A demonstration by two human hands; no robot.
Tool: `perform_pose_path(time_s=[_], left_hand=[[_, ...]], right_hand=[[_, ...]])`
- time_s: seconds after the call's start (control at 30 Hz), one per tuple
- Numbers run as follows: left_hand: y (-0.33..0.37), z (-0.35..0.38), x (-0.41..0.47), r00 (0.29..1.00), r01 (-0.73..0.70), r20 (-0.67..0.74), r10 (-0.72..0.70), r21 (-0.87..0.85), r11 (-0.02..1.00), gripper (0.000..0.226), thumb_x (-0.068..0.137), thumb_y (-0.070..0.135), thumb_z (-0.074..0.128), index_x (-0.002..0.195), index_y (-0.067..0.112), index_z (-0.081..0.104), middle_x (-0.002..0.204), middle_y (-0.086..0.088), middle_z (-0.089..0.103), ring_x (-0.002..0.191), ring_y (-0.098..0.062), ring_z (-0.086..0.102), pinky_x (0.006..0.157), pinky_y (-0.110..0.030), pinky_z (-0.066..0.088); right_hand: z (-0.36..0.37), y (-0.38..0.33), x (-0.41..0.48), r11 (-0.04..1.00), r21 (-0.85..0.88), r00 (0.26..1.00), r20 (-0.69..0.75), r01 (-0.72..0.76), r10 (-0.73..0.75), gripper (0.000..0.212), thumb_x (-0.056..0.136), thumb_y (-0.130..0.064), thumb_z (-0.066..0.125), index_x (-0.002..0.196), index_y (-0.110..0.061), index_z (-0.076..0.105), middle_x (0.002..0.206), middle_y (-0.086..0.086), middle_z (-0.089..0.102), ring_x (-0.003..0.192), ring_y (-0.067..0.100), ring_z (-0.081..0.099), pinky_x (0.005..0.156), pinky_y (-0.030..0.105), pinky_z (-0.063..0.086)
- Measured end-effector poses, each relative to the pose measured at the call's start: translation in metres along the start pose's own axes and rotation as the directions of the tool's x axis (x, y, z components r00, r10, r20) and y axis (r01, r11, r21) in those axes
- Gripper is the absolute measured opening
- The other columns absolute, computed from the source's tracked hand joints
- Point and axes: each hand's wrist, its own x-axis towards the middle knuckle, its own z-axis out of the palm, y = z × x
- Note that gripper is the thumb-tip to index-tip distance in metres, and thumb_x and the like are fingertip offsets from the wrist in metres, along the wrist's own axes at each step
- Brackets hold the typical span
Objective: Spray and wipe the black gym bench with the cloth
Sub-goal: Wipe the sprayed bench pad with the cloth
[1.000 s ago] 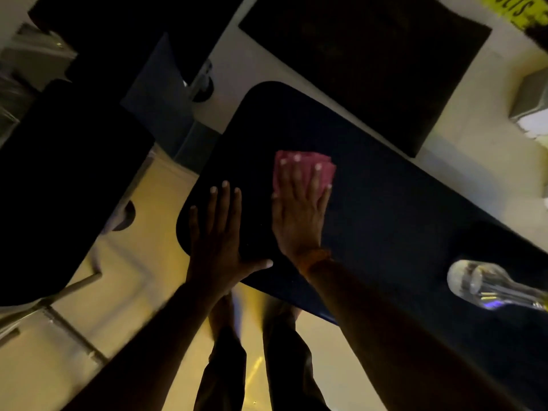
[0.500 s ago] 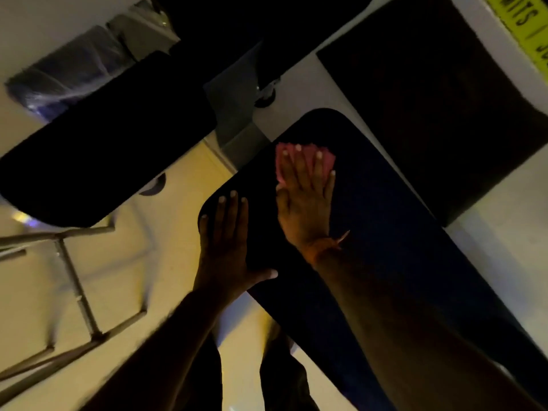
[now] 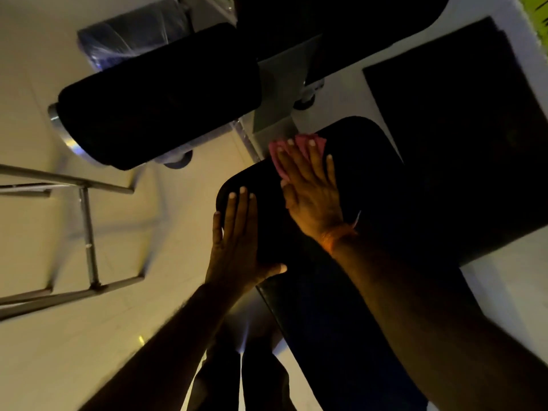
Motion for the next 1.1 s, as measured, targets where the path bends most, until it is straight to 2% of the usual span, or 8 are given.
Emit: perform_pose_path(time_s=[0.13,0.27,0.43,0.53,0.63,0.77,0.9,1.1], left_hand=[[0.000,-0.001,-0.003,1.000,0.002,0.009,-0.002,-0.037,0.999,0.149,0.065,0.079,0.075,0.156,0.018,-0.027,0.164,-0.005,-0.034,0.152,-0.025,-0.032,0.126,-0.051,-0.011],[-0.007,-0.003,-0.007,0.998,-0.020,0.055,0.019,0.015,1.000,0.148,0.067,0.079,0.072,0.158,0.013,-0.023,0.165,-0.008,-0.034,0.153,-0.027,-0.031,0.127,-0.056,-0.006],[-0.003,-0.015,-0.011,0.999,-0.019,0.032,0.022,-0.098,0.995,0.125,0.078,0.078,0.056,0.161,0.014,-0.013,0.169,-0.008,-0.024,0.157,-0.027,-0.022,0.128,-0.054,-0.003],[0.017,-0.024,-0.013,0.991,0.061,-0.111,-0.078,-0.156,0.986,0.102,0.085,0.075,0.040,0.163,0.013,0.021,0.170,-0.015,0.015,0.156,-0.035,0.016,0.121,-0.050,0.021],[0.038,-0.027,-0.006,0.956,0.163,-0.208,-0.209,-0.217,0.962,0.066,0.094,0.057,0.059,0.148,0.019,0.050,0.145,-0.013,0.045,0.131,-0.035,0.043,0.100,-0.047,0.041],[0.059,-0.029,0.010,0.922,0.280,-0.122,-0.366,-0.441,0.853,0.047,0.092,0.039,0.071,0.132,0.016,0.061,0.136,-0.008,0.056,0.125,-0.030,0.054,0.094,-0.045,0.053],[0.068,-0.026,0.022,0.913,0.300,-0.054,-0.404,-0.580,0.757,0.037,0.093,0.031,0.073,0.122,0.011,0.062,0.114,-0.009,0.071,0.109,-0.032,0.066,0.090,-0.040,0.054],[0.069,-0.024,0.018,0.873,0.242,-0.053,-0.486,-0.817,0.524,0.033,0.100,0.021,0.063,0.128,0.004,0.059,0.114,-0.014,0.071,0.105,-0.034,0.067,0.088,-0.049,0.055]], right_hand=[[0.008,-0.005,-0.041,0.952,-0.053,0.952,0.073,0.302,-0.298,0.065,0.104,-0.034,0.036,0.166,-0.025,0.017,0.175,0.002,0.012,0.162,0.033,0.005,0.128,0.063,0.009],[0.000,0.010,-0.042,0.987,-0.023,0.984,0.085,0.158,-0.155,0.067,0.102,-0.035,0.038,0.165,-0.024,0.021,0.174,0.002,0.013,0.162,0.033,0.004,0.126,0.065,0.012],[-0.014,0.004,-0.069,0.928,0.218,0.940,0.093,0.302,-0.328,0.060,0.108,-0.042,0.034,0.163,-0.019,0.031,0.173,0.005,0.019,0.162,0.028,0.009,0.130,0.052,0.014],[-0.029,0.006,-0.071,0.909,0.415,0.996,-0.050,-0.041,0.068,0.059,0.105,-0.043,0.049,0.158,-0.016,0.042,0.163,0.013,0.037,0.150,0.029,0.036,0.119,0.042,0.038],[-0.031,-0.005,-0.070,0.792,0.483,0.911,0.031,-0.374,0.412,0.069,0.097,-0.037,0.070,0.153,-0.007,0.044,0.147,0.019,0.048,0.132,0.035,0.052,0.097,0.041,0.050],[-0.027,-0.016,-0.061,0.694,0.538,0.863,0.141,-0.479,0.485,0.060,0.087,-0.030,0.081,0.138,-0.009,0.058,0.133,0.014,0.062,0.120,0.032,0.062,0.092,0.045,0.054],[-0.026,-0.015,-0.064,0.630,0.619,0.846,0.109,-0.468,0.522,0.038,0.080,-0.020,0.084,0.112,-0.017,0.064,0.114,0.002,0.061,0.101,0.022,0.063,0.071,0.032,0.051],[-0.032,-0.006,-0.064,0.244,0.855,0.813,0.291,-0.457,0.504,0.043,0.089,-0.020,0.080,0.126,-0.021,0.058,0.114,-0.008,0.068,0.106,0.010,0.067,0.098,0.043,0.058]])
